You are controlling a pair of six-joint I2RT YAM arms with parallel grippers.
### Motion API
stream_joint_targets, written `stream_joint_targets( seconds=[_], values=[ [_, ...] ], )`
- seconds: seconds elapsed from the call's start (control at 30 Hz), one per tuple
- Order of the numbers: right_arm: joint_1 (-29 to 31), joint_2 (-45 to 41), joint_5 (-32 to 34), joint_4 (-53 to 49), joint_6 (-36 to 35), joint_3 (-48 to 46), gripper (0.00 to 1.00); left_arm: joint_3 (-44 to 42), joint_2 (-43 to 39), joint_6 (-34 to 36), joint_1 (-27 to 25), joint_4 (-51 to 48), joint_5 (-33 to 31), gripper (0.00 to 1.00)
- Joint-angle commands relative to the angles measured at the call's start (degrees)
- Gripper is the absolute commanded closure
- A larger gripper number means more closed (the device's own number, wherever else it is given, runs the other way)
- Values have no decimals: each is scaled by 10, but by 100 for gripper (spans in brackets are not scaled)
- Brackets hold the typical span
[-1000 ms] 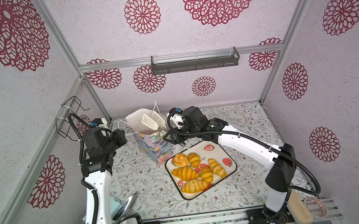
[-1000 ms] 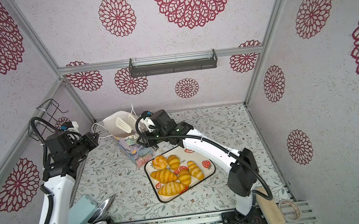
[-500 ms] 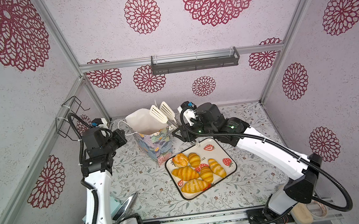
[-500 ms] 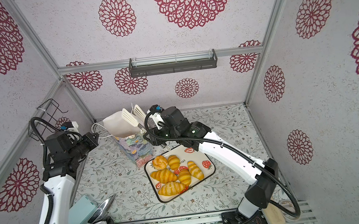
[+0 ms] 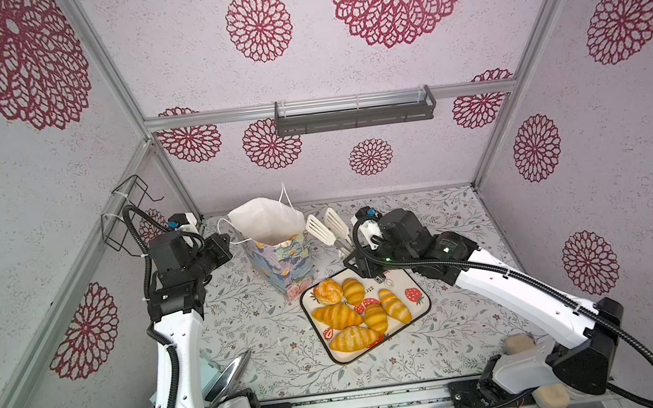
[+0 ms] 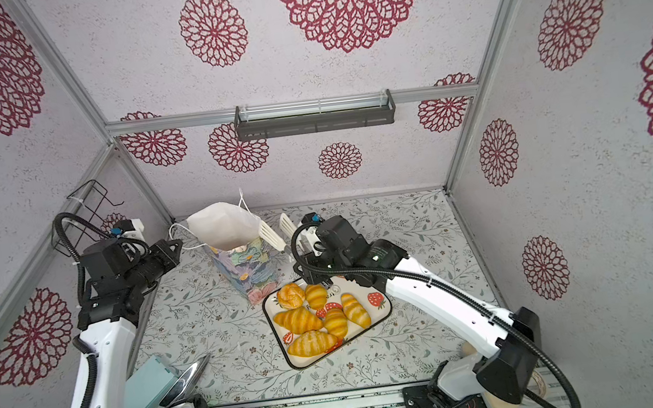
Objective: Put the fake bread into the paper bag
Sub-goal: 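Raise the tongs out of the bag and move them over the tray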
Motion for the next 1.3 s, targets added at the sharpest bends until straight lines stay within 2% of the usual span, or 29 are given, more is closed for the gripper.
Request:
stream_joint_targets(
  seconds=[0.0,0.57,0.93,1.27],
  values=[
    [-18,-56,22,-10,17,-22,53,10,-7,-3,-8,33,38,100],
    [-62,-152,47,-155,36,-129,53,14,2,-12,-12,64,89,100],
    [-66,-189,48,-239,69,-186,53,10,2,-13,-12,63,90,100],
    [-66,-222,29,-266,99,-228,53,8,4,-16,-12,63,88,100]
  ],
)
